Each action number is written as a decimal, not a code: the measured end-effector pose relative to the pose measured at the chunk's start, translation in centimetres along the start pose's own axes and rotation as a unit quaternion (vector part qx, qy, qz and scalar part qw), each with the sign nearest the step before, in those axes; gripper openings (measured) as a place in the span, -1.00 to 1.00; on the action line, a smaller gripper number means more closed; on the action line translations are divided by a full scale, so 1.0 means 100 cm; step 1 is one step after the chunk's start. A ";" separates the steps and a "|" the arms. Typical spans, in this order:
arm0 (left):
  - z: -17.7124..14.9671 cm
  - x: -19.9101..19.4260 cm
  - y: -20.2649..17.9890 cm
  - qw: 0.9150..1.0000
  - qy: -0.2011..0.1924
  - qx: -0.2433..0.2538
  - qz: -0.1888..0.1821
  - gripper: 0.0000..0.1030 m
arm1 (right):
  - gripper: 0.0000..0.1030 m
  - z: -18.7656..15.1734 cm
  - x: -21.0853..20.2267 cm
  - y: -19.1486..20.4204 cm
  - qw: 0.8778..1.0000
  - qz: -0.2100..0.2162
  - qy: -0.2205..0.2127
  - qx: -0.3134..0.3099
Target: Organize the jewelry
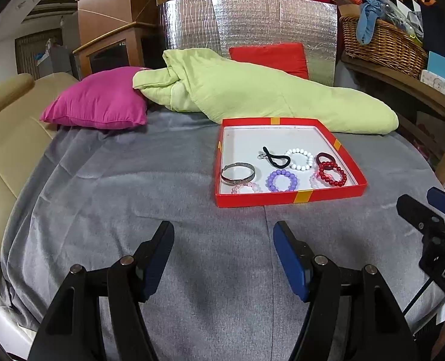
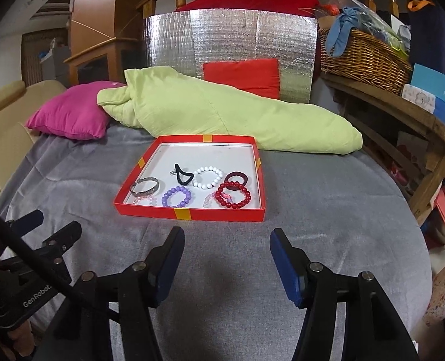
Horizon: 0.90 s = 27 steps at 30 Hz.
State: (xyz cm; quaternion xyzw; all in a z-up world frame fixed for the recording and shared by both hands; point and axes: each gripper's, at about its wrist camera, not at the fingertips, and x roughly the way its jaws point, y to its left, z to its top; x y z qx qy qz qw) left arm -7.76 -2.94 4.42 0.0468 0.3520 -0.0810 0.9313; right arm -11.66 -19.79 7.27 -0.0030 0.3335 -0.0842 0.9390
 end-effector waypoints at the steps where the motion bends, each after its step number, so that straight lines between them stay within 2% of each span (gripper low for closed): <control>1: 0.000 0.000 0.000 1.000 0.000 0.001 0.000 0.35 | 0.22 0.000 0.001 0.001 1.000 0.000 0.001 -0.002; 27: 0.006 0.005 -0.019 1.000 -0.001 0.016 -0.001 0.35 | 0.23 -0.002 0.012 -0.011 1.000 0.002 0.009 0.009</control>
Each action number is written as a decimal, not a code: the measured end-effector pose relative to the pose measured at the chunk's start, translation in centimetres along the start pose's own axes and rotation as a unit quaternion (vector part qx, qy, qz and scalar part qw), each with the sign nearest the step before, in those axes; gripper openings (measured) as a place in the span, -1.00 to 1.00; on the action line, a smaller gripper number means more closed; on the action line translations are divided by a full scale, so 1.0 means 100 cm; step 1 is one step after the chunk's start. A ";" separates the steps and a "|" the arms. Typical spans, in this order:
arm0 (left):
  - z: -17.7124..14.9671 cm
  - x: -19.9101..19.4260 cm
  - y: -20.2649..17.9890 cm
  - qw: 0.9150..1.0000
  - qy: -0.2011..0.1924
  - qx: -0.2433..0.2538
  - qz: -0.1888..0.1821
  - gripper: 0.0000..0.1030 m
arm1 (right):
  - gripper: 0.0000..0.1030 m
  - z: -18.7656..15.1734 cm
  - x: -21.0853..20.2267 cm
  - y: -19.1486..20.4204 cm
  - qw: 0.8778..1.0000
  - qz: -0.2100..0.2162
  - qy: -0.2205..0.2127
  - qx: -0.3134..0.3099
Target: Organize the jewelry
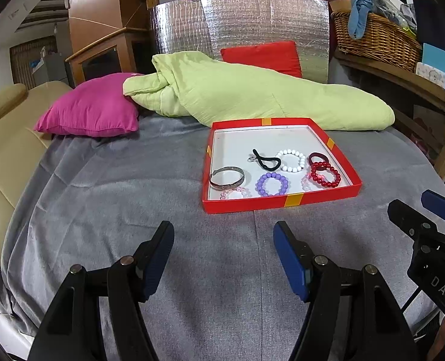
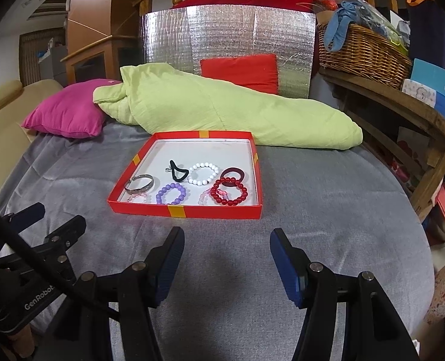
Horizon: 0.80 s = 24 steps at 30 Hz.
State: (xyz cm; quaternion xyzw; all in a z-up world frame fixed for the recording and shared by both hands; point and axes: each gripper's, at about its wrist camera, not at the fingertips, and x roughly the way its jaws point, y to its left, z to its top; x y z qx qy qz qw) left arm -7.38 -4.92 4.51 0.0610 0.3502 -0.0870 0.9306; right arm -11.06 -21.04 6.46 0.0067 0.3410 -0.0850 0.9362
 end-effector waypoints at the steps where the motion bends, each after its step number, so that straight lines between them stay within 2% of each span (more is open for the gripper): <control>1: 0.000 0.000 0.000 1.000 0.000 0.000 0.000 0.35 | 0.23 0.000 0.001 0.000 1.000 0.000 0.001 0.001; 24: 0.004 0.003 0.003 1.000 0.003 -0.007 0.001 0.36 | 0.23 -0.001 0.012 -0.004 1.000 -0.004 0.014 0.008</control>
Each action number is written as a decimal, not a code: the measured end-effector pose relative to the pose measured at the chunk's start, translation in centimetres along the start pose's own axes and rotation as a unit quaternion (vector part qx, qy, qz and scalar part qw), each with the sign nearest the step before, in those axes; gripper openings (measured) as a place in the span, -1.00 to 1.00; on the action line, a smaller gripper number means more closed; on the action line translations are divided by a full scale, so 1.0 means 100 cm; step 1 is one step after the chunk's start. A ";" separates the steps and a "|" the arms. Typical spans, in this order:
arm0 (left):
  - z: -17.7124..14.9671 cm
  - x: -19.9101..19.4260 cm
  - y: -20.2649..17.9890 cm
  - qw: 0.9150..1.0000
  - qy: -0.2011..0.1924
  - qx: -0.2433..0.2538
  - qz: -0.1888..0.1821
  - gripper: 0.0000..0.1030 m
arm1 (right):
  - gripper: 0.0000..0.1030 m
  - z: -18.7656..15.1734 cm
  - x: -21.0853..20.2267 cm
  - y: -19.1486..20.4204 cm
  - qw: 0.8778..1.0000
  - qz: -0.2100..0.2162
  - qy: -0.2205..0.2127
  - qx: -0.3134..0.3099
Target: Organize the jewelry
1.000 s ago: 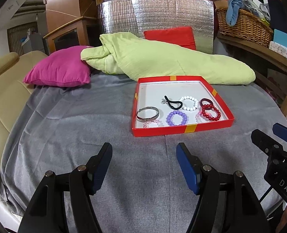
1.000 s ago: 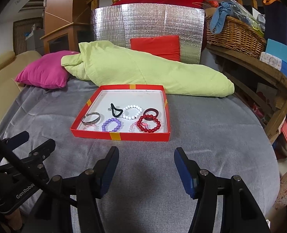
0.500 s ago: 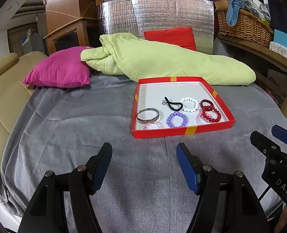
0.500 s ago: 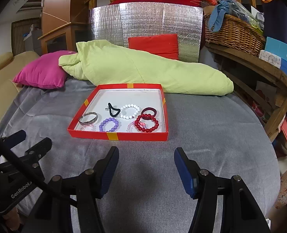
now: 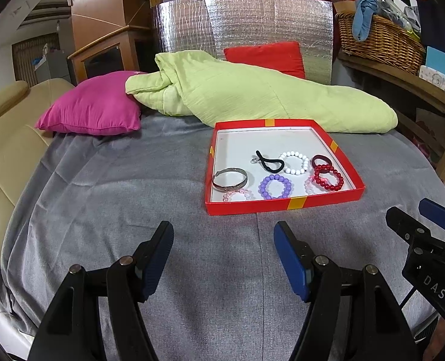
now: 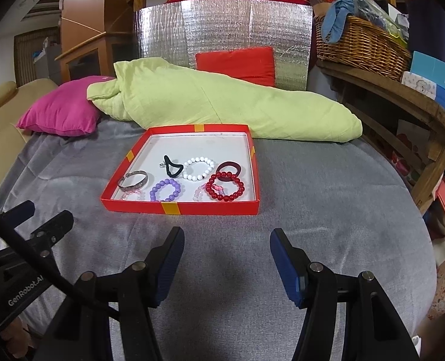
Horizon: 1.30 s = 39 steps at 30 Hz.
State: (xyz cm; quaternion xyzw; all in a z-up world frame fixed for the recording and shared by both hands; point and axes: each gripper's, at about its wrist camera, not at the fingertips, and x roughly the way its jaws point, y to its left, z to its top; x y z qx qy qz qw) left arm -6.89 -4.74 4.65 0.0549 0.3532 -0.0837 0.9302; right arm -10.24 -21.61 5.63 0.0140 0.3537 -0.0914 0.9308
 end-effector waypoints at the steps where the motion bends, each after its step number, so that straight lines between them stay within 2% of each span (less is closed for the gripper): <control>1: 0.000 0.000 0.000 1.000 0.000 0.000 -0.001 0.36 | 0.23 0.000 0.001 0.000 1.000 0.000 0.001 0.000; 39: 0.002 -0.005 0.003 1.000 -0.007 -0.002 -0.006 0.40 | 0.24 0.002 -0.004 0.009 1.000 0.000 -0.016 0.002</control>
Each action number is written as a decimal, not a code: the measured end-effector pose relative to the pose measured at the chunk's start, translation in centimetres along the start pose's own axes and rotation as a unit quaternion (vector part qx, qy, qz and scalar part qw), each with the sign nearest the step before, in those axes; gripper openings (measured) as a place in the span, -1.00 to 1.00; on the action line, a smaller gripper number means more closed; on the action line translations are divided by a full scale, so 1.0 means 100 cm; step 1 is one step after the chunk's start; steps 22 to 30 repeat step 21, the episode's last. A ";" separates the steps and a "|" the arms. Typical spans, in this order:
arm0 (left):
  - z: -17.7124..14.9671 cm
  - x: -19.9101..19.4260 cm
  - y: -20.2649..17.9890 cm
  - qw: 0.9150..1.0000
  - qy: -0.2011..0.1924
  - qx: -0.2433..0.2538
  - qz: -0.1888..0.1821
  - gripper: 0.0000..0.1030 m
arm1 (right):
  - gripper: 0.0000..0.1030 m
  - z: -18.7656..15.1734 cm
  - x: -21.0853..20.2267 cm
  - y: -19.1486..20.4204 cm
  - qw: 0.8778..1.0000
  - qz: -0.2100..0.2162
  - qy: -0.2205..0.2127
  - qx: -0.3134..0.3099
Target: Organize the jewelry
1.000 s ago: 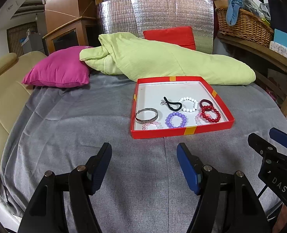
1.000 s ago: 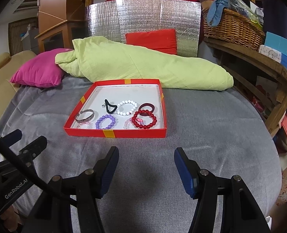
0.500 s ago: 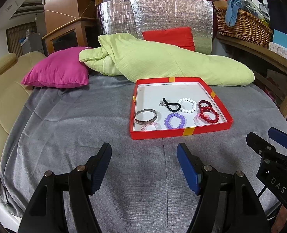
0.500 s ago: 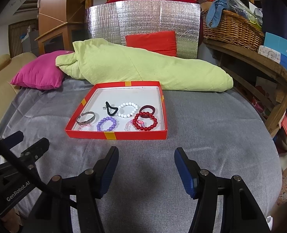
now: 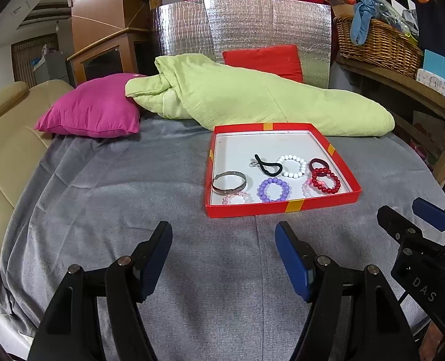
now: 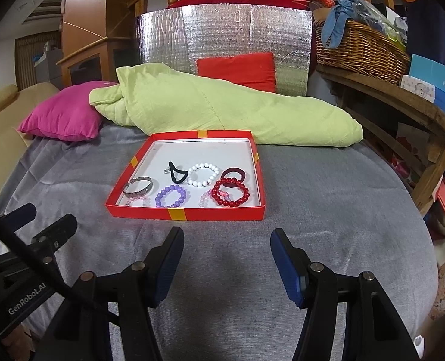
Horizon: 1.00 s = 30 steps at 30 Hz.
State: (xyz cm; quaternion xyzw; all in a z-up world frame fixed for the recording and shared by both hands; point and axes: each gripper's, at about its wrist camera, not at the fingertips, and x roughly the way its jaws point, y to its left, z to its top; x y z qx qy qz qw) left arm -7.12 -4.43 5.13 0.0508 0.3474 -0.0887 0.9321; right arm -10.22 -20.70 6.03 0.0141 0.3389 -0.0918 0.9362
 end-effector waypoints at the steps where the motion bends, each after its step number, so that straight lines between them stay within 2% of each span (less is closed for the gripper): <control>1: 0.000 0.000 0.000 1.000 0.000 0.000 0.001 0.41 | 0.24 0.000 0.000 0.000 1.000 0.000 -0.001 -0.001; 30: 0.001 0.007 0.002 1.000 -0.002 0.003 0.002 0.45 | 0.24 0.002 0.002 -0.006 1.000 0.009 0.002 0.012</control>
